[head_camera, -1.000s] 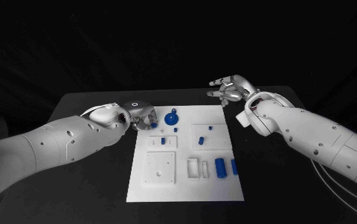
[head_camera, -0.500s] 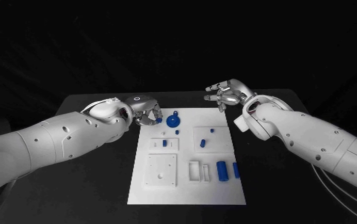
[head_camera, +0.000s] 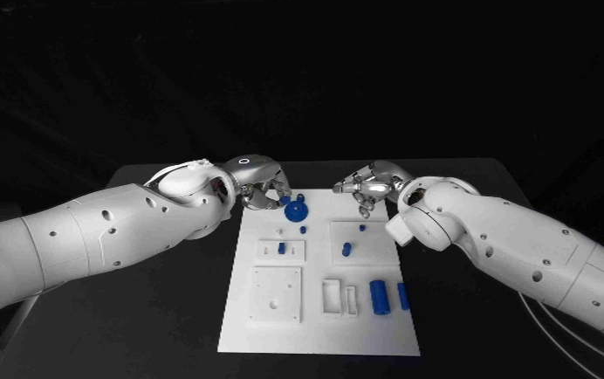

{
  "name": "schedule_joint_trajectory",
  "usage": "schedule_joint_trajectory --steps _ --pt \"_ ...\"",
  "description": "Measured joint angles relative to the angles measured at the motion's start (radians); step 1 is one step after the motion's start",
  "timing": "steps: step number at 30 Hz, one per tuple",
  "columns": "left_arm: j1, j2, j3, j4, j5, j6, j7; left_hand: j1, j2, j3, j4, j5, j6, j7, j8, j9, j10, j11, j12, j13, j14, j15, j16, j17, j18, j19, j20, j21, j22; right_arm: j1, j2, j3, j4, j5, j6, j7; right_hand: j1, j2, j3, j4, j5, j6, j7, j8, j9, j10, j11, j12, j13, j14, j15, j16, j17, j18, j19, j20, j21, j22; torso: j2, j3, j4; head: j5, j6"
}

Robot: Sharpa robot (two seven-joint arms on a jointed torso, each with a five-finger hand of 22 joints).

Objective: Assemble the parts on the task board

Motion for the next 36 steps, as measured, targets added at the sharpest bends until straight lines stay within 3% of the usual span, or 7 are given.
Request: schedule_joint_trajectory --steps 7,11,18,26,36 --pt "0.015 -0.008 0.001 0.033 0.001 0.004 -0.013 0.0 0.0 0.0 0.0 0.0 0.0 0.0 0.0 0.0 0.0 0.0 0.0 0.0 0.0 0.0 0.0 0.001 0.0 0.0 0.0 0.004 0.0 0.002 0.028 -0.018 0.005 0.115 0.04 -0.112 -0.005 -0.005 -0.017 0.025 -0.035 0.001 0.001 0.0 0.0 0.01 0.0 0.011 0.022 0.006 0.001 0.011 0.025 0.0 0.0 0.0 0.024 0.011 -0.003 -0.0011 0.0001 0.003 0.005" --pt "0.02 -0.008 0.001 0.045 0.002 0.008 -0.019 0.001 -0.001 0.0 0.0 0.0 0.0 0.0 0.0 0.0 0.0 0.0 0.0 0.0 0.0 0.0 -0.004 0.002 0.0 0.0 0.0 0.004 0.0 0.004 0.044 -0.032 0.008 0.167 0.05 -0.156 -0.005 -0.005 -0.053 0.047 -0.099 0.003 0.0 0.0 0.001 0.01 0.0 0.011 0.028 0.006 0.001 0.012 0.033 0.0 0.0 0.0 0.024 0.013 -0.003 -0.0017 -0.0003 0.005 0.006" --pt "0.021 -0.004 0.001 0.053 0.003 0.016 -0.026 0.001 -0.001 0.0 0.0 0.0 0.0 0.0 -0.001 0.0 0.0 0.0 0.0 0.0 0.0 0.0 -0.004 0.003 0.0 0.0 0.0 0.004 0.0 0.008 0.065 -0.039 0.01 0.223 0.041 -0.175 0.003 0.003 -0.131 0.083 -0.183 0.003 -0.001 0.0 0.001 0.014 0.003 0.018 0.043 0.009 0.005 0.018 0.05 0.0 0.0 0.0 0.041 0.022 -0.002 -0.0019 -0.0007 0.006 0.009" --pt "0.022 0.004 0.001 0.058 0.004 0.024 -0.03 0.001 -0.001 0.0 0.0 -0.002 0.0 0.0 0.004 -0.001 0.0 0.0 0.0 0.0 0.0 0.0 -0.004 0.003 0.0 0.0 0.0 0.004 0.0 0.009 0.085 -0.041 0.011 0.27 0.004 -0.16 0.016 0.005 -0.182 0.118 -0.195 -0.001 -0.004 0.0 0.002 0.018 0.007 0.018 0.05 0.009 0.005 0.018 0.062 0.0 0.0 0.0 0.047 0.029 -0.001 -0.0011 0.0003 0.007 0.01" --pt "0.022 0.008 0.001 0.064 0.005 0.03 -0.031 0.001 -0.001 0.0 0.0 -0.004 -0.001 0.0 0.004 0.0 0.004 -0.004 0.0 0.0 0.003 -0.003 -0.006 0.004 0.0 0.0 0.0 0.004 -0.001 0.009 0.1 -0.041 -0.001 0.313 -0.045 -0.12 0.021 0.011 -0.182 0.118 -0.202 -0.004 -0.002 0.0 0.002 0.017 0.007 0.018 0.05 0.009 0.005 0.018 0.062 0.0 0.0 0.0 0.047 0.029 0.0 0.0 -0.0005 0.006 0.007"
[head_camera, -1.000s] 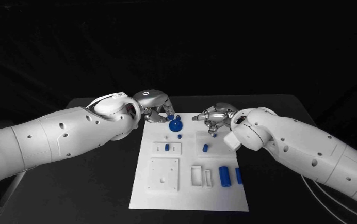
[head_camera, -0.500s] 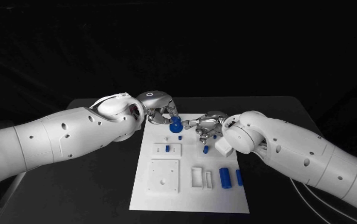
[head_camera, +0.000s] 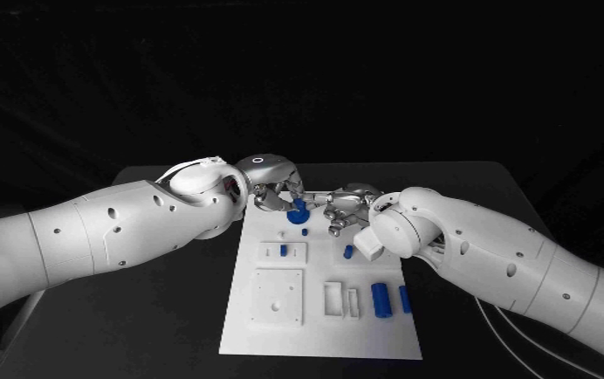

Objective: Assemble the parts on the task board

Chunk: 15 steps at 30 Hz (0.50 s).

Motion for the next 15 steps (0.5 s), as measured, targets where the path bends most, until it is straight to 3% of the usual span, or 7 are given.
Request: schedule_joint_trajectory --steps 11,15 --pt "0.0 0.006 0.0 0.001 0.001 0.004 0.0 0.001 -0.001 0.0 0.0 0.0 0.0 0.0 0.0 0.0 0.0 0.0 0.0 0.0 0.0 0.0 -0.005 0.002 0.0 0.0 0.0 0.005 0.0 0.0 0.022 0.0 -0.018 0.031 -0.02 0.007 0.005 0.005 0.006 -0.006 -0.001 0.0 0.0 0.0 0.0 0.0 0.0 0.0 -0.001 0.0 0.0 0.0 0.0 0.0 0.0 0.0 0.0 0.001 0.0 -0.0002 0.0002 -0.002 -0.001" --pt "0.0 0.007 0.0 0.001 0.001 0.005 0.0 0.001 -0.001 0.0 0.0 0.0 0.0 0.0 0.0 0.0 0.0 0.0 0.0 0.0 0.0 0.0 -0.005 0.002 0.0 0.0 0.0 0.005 0.0 0.0 0.024 0.0 -0.02 0.037 -0.02 0.008 0.014 0.014 0.026 -0.03 -0.001 0.0 0.0 0.0 0.0 0.0 0.0 0.0 0.0 0.0 0.0 0.0 0.003 0.0 0.0 0.0 0.0 0.004 -0.001 -0.0006 0.0001 -0.002 -0.001"
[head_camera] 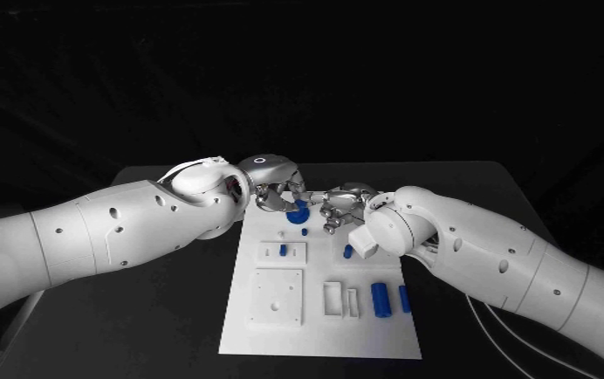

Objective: Assemble the parts on the task board

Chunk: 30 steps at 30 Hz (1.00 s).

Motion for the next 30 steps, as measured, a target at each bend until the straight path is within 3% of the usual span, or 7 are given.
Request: schedule_joint_trajectory --steps 9,21,26,30 --pt "0.0 0.002 0.0 -0.001 0.001 0.002 0.0 0.0 0.0 0.0 0.0 0.0 0.002 -0.002 0.0 -0.001 0.0 0.0 0.0 0.0 0.0 0.0 0.0 0.001 0.0 0.0 0.0 0.0 -0.001 0.0 0.004 0.0 0.0 0.005 0.004 0.0 0.0 0.0 0.037 -0.036 0.006 0.001 -0.001 0.0 0.0 0.0 0.0 0.0 0.002 0.0 0.0 0.0 0.002 0.0 0.0 0.0 0.0 0.003 0.0 0.0 -0.0006 0.001 -0.001" --pt "0.0 0.003 0.0 -0.002 0.001 0.006 0.0 0.001 -0.001 0.0 0.0 0.0 0.002 -0.002 -0.004 0.0 0.004 0.004 0.0 0.0 0.0 0.0 0.0 0.002 0.0 0.0 0.0 0.0 -0.001 0.0 0.007 0.0 -0.001 0.006 0.005 0.0 -0.014 0.014 0.213 -0.088 -0.007 0.045 -0.011 -0.001 -0.001 0.008 -0.007 0.0 0.012 0.003 -0.003 0.0 0.01 0.0 0.0 0.0 0.005 0.016 0.0 0.0006 -0.0001 -0.001 -0.003" --pt "0.0 0.003 0.0 -0.002 0.001 0.007 0.0 0.001 -0.001 0.0 0.0 0.0 0.002 -0.002 -0.004 0.0 0.004 0.004 0.0 0.0 0.0 0.0 0.0 0.002 0.0 0.0 0.0 0.0 -0.001 0.0 0.008 0.0 -0.002 0.006 0.006 0.0 -0.021 0.019 0.257 -0.102 -0.001 0.058 -0.015 -0.001 -0.001 0.008 -0.007 0.0 0.013 0.004 -0.003 0.0 0.011 -0.006 0.004 -0.004 0.005 0.018 0.0 0.0006 0.0 -0.002 -0.004" --pt "0.0 0.003 0.0 -0.003 0.002 0.008 0.0 0.001 -0.001 0.0 0.0 0.0 0.002 -0.002 -0.004 0.0 0.003 0.004 0.0 0.0 0.0 0.0 0.0 0.002 0.0 0.0 0.0 0.0 -0.001 0.0 0.008 0.0 -0.003 0.006 0.008 0.0 -0.031 0.009 0.265 -0.104 0.006 0.058 -0.015 -0.001 -0.001 0.008 -0.007 0.0 0.013 0.004 -0.004 0.0 0.011 -0.006 0.004 -0.004 0.005 0.02 0.0 0.0003 0.0 -0.002 -0.005"
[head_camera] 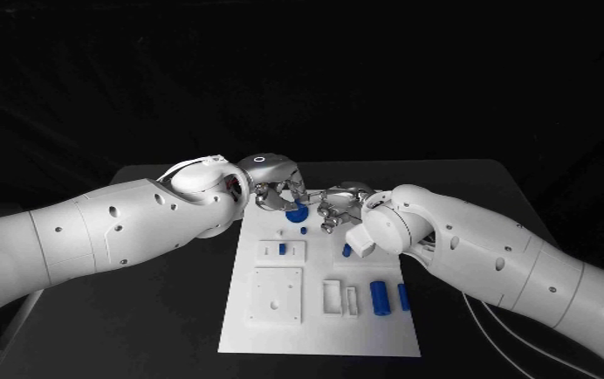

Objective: Assemble the parts on the task board

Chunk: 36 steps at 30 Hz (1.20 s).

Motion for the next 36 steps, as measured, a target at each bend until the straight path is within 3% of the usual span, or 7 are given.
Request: schedule_joint_trajectory --steps 9,15,19,26,34,36 --pt "0.0 0.0 0.0 -0.002 0.001 0.003 0.0 0.0 0.0 0.0 0.0 0.0 0.003 0.003 -0.001 -0.001 0.0 0.0 0.0 0.0 0.0 0.0 0.0 0.001 0.0 0.0 0.0 0.006 0.0 0.0 0.001 0.0 -0.002 0.0 0.005 0.0 -0.004 -0.004 0.001 -0.001 0.0 0.013 -0.004 0.001 0.001 0.004 -0.003 0.0 0.001 0.0 0.0 0.0 0.001 -0.001 -0.004 -0.004 0.005 0.001 0.0 -0.0003 -0.0001 -0.001 0.0" --pt "0.0 0.001 0.0 -0.002 0.001 0.003 0.0 0.001 -0.001 0.0 0.0 0.0 0.003 0.003 0.004 -0.001 0.0 0.0 0.0 0.0 0.0 0.0 0.0 0.001 0.0 0.0 0.0 0.006 0.0 0.0 0.004 0.0 -0.006 0.0 0.005 0.0 0.013 0.013 0.025 -0.025 0.0 0.024 -0.006 0.004 0.005 0.009 -0.005 0.0 0.005 0.004 -0.004 0.002 0.004 -0.001 -0.004 -0.003 0.011 0.006 0.0 -0.0005 0.0 -0.002 -0.001" --pt "0.0 0.003 0.0 -0.002 0.001 0.004 0.0 0.001 -0.001 -0.001 -0.001 0.0 0.003 0.003 0.004 0.0 0.0 0.0 0.0 0.0 0.0 0.0 0.0 0.001 0.0 0.0 0.0 0.006 -0.001 -0.001 0.005 0.0 -0.008 0.0 0.001 0.0 0.038 0.038 0.074 -0.058 -0.006 0.053 -0.009 0.003 0.005 0.014 -0.011 0.0 0.011 0.004 -0.004 0.004 0.008 -0.008 -0.002 -0.006 0.025 0.013 0.0 -0.0009 0.0005 -0.002 -0.002" --pt "0.0 0.007 0.0 -0.002 0.004 0.006 0.001 0.001 -0.007 -0.001 -0.001 0.002 0.003 0.003 0.007 0.001 0.0 0.0 0.0 0.0 0.0 0.0 0.0 0.001 0.0 0.0 0.0 0.006 -0.001 -0.001 0.007 0.0 -0.009 0.0 -0.01 0.003 0.033 0.033 0.227 -0.119 -0.048 0.072 -0.007 0.003 0.035 0.023 -0.02 0.0 0.016 0.004 -0.011 0.008 0.016 -0.017 0.0 -0.014 0.042 0.031 0.0 -0.0009 0.0 -0.003 -0.003" --pt "0.0 0.007 0.0 -0.002 0.008 0.006 0.002 0.0 -0.008 -0.001 -0.001 0.002 0.001 0.004 0.007 -0.001 0.0 0.0 0.0 0.0 0.0 0.0 -0.004 0.002 0.0 0.0 0.0 0.006 -0.003 -0.003 0.008 0.0 -0.009 -0.002 -0.019 0.008 0.021 0.034 0.247 -0.123 -0.051 0.076 -0.008 0.003 0.05 0.027 -0.024 0.0 0.022 0.004 -0.011 0.008 0.02 -0.017 0.0 -0.014 0.042 0.041 0.0 -0.0009 -0.0002 -0.002 -0.003" --pt "0.0 0.007 0.0 -0.002 0.01 0.006 0.003 -0.004 -0.012 -0.001 -0.001 0.002 -0.027 0.008 0.01 0.0 -0.006 0.006 0.0 0.0 0.0 0.0 -0.005 0.002 0.0 0.0 0.0 0.006 -0.005 -0.003 0.008 0.0 -0.009 -0.002 -0.022 0.01 0.021 0.034 0.247 -0.123 -0.051 0.076 -0.008 0.003 0.051 0.027 -0.024 0.0 0.022 0.004 -0.011 0.008 0.02 -0.017 0.0 -0.014 0.042 0.041 0.0 -0.0009 0.0 -0.002 -0.003"
